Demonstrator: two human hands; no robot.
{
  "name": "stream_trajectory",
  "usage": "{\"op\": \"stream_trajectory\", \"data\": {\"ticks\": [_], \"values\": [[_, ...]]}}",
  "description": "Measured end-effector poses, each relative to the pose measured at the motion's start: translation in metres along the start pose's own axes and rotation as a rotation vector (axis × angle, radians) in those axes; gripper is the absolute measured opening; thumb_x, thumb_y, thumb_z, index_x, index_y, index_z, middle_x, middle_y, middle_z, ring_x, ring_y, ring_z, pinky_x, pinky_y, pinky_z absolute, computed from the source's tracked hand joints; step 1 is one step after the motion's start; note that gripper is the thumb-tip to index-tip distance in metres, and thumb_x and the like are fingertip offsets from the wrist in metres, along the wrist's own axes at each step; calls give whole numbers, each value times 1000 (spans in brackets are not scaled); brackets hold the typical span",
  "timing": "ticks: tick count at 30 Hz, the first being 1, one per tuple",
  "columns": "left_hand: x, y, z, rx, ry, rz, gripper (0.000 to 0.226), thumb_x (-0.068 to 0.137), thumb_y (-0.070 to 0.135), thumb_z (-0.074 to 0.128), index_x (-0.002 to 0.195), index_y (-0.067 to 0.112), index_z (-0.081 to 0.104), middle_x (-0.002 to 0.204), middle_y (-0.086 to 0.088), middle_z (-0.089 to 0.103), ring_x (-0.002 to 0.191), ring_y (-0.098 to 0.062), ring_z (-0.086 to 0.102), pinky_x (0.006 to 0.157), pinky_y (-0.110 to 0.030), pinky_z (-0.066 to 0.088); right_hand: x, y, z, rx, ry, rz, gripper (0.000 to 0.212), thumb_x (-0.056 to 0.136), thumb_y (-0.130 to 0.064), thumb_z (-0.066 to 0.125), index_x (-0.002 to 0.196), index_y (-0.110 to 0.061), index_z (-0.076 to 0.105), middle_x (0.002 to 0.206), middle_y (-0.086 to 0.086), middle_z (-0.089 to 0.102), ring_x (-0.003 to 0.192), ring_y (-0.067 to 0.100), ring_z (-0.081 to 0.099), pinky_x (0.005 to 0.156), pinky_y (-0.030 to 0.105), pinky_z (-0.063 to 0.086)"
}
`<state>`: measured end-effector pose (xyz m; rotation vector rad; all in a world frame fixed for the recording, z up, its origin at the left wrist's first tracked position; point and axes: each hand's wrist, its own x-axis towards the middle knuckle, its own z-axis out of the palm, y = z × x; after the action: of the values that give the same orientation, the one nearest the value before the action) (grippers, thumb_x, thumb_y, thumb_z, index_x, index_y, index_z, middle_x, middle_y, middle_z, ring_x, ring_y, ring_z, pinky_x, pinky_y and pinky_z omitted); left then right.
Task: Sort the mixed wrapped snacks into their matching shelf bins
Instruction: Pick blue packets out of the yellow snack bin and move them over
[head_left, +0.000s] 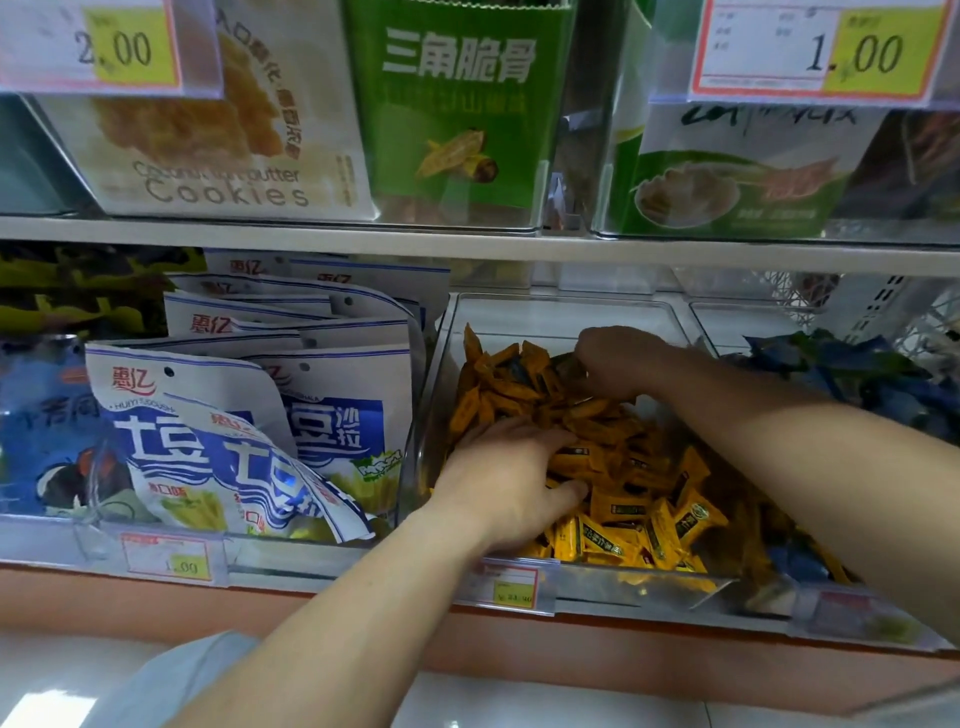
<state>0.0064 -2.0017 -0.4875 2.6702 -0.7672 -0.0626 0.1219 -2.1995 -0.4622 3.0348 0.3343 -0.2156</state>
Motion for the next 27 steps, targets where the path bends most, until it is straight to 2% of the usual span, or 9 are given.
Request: {"op": "stream_trajectory", "data": {"ticks": [2, 4, 6, 8, 11, 15, 20, 23, 27], "values": [[-1, 0, -1, -8, -3, 3, 57, 88, 60, 52, 140, 39, 44, 141, 6, 52, 139, -17, 35, 111, -40, 36, 0, 5, 2, 142, 48, 31, 36, 89, -35, 66, 113, -8, 65, 109, 9, 64, 93, 24, 63, 81, 36, 54], [-2, -1, -2, -17, -6, 0, 58, 88, 61, 52, 141, 39, 44, 140, 5, 52, 137, -18, 37, 110, -39, 37, 0, 5, 1, 337, 55, 71, 57, 85, -32, 74, 133, -8, 55, 126, 10, 60, 112, 25, 59, 93, 33, 50], [-3, -1, -3, -28, -8, -1, 57, 88, 61, 53, 141, 39, 44, 142, 4, 50, 137, -18, 37, 108, -36, 37, 1, 3, 2, 411, 12, 63, 65, 86, -29, 72, 142, -8, 46, 136, 10, 56, 122, 25, 54, 101, 34, 46], [-4, -2, -4, -40, -9, 4, 56, 89, 60, 53, 140, 40, 45, 144, 2, 49, 137, -19, 37, 105, -33, 36, 4, 0, 3, 442, -53, 44, 63, 89, -25, 69, 144, -10, 43, 139, 9, 54, 123, 24, 53, 102, 35, 45], [-6, -3, -6, -47, -19, 8, 57, 89, 61, 54, 141, 40, 44, 145, 1, 48, 137, -19, 37, 103, -29, 36, 8, -1, 3, 467, -126, 57, 52, 92, -21, 65, 141, -13, 48, 136, 9, 55, 116, 23, 56, 91, 31, 47], [-6, -3, -7, -44, -31, 4, 58, 89, 62, 53, 142, 40, 44, 145, 3, 48, 136, -19, 39, 103, -31, 38, 10, -3, 6, 319, -97, 46, 39, 92, -33, 65, 126, -14, 60, 130, 8, 56, 105, 19, 55, 77, 26, 42], [-5, -2, -8, -60, -23, 1, 56, 88, 61, 55, 139, 39, 46, 132, 5, 54, 124, -19, 48, 95, -30, 45, 10, -4, 5, 403, 33, 42, 30, 85, -34, 74, 107, -15, 64, 116, 8, 62, 94, 18, 57, 76, 29, 47], [-3, 0, -9, -63, -17, -10, 57, 88, 60, 56, 139, 38, 47, 131, 5, 55, 122, -18, 49, 95, -30, 46, 7, -6, 0, 440, 79, 37, 33, 83, -27, 76, 112, -17, 64, 116, 8, 64, 98, 22, 61, 79, 32, 52], [-2, 2, -12, -172, -15, -18, 59, 87, 59, 59, 140, 37, 46, 134, 6, 57, 121, -17, 53, 96, -34, 49, -7, -2, -17, 464, 248, -5, 19, 84, -16, 71, 103, -21, 72, 110, 2, 69, 96, 16, 62, 79, 27, 46]]}}
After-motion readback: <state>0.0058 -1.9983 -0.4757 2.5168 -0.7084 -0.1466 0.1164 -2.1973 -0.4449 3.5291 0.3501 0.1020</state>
